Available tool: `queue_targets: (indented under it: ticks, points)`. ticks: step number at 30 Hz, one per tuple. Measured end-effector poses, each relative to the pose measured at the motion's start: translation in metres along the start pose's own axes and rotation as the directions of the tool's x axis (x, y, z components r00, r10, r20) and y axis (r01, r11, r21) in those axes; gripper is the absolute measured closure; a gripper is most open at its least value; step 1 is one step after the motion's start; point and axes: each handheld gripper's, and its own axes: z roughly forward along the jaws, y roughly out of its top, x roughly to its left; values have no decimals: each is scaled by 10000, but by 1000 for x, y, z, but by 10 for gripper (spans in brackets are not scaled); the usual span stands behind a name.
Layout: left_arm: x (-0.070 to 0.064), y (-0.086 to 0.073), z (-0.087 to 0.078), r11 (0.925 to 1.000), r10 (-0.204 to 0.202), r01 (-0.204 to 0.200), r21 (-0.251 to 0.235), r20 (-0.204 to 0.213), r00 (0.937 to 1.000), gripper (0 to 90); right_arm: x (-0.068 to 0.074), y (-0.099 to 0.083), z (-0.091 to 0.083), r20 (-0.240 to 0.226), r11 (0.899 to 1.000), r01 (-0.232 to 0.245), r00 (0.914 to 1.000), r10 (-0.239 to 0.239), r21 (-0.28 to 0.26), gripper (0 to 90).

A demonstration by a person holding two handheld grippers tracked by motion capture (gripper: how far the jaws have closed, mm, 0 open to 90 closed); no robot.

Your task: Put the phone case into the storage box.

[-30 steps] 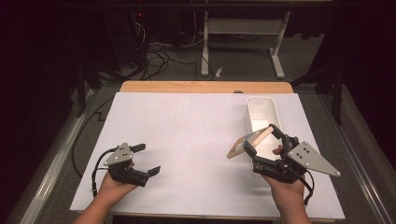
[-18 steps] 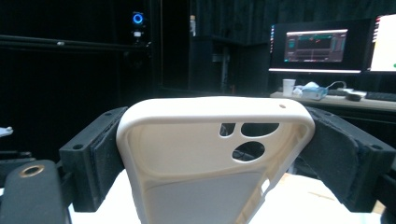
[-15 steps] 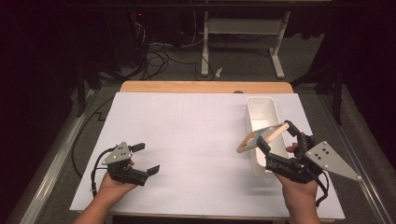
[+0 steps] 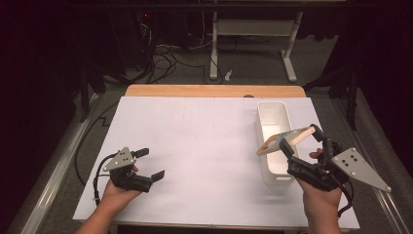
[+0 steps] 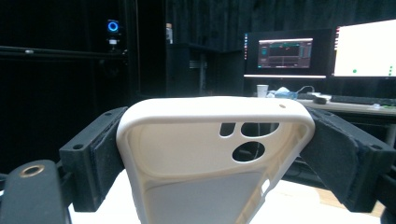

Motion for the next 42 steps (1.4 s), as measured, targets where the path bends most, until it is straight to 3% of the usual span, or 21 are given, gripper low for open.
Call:
queue_targets:
  ticks: [20, 42]
  points:
    - [-1, -1, 0, 9999, 126, -127, 62, 16, 9999, 18, -23, 0, -13, 984, 9998, -69, 9951, 85, -165, 125]
    - [-1, -1, -1, 9998, 172, -173, 60, 104, 9998, 18, -29, -9, -12, 1381, 9998, 56, 9904, -79, 168, 125]
